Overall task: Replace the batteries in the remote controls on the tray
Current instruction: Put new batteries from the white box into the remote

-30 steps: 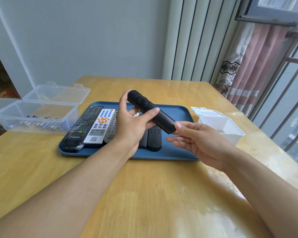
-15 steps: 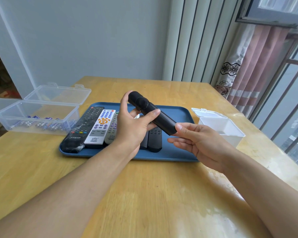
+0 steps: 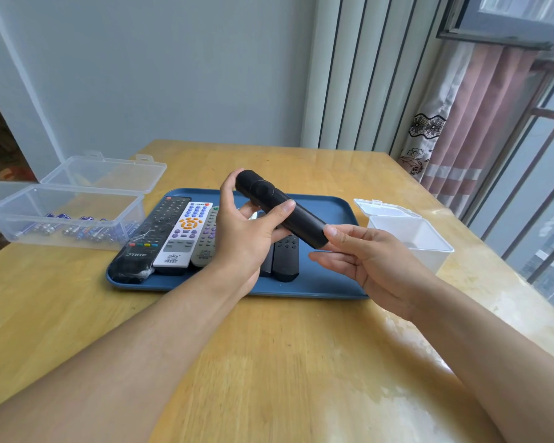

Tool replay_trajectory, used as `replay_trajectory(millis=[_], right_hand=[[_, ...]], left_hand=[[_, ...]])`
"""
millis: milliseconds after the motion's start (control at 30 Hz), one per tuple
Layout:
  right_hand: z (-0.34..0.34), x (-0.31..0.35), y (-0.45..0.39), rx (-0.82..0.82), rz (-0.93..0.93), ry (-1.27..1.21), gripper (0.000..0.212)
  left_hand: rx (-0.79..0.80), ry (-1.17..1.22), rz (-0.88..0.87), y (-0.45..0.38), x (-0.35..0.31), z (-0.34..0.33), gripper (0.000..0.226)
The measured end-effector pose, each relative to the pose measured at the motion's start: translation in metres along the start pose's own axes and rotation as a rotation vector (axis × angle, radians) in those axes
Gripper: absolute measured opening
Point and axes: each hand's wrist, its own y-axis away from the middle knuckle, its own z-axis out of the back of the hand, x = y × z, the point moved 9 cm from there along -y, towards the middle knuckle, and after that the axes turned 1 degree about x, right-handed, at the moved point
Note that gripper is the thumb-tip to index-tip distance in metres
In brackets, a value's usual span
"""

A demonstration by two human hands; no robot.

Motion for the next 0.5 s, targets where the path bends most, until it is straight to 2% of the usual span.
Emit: replay_trajectory(millis=[100, 167, 267, 333, 400, 500], right_hand=[[0.001, 0.002, -0.001, -0.045, 0.034, -0.076, 0.010], [0.003, 0.006, -0.002, -0.075, 0.090, -0.124, 0.016], [0.017, 0.021, 0.000, -0.186, 0.230, -0.143, 0.021], [0.029, 0.039, 0.009, -0.310, 0.385, 0.029, 0.020], [0.033, 0.058, 0.023, -0.436, 0.570, 0.340, 0.020], [0.022, 0.066, 0.031, -0.478, 0.699, 0.701, 0.025]], left_hand=[[0.012, -0.045, -0.038, 0.000, -0.007, 0.000, 0.069], [-0.003, -0.122, -0.085, -0.002, -0.015, 0.003, 0.057], [-0.035, -0.314, -0.154, -0.009, -0.024, 0.009, 0.024], [-0.011, -0.473, -0.185, -0.010, -0.024, 0.008, 0.015], [0.039, -0.679, -0.213, -0.007, -0.021, 0.002, 0.020], [0.177, -1.106, -0.264, -0.002, -0.010, -0.010, 0.031]])
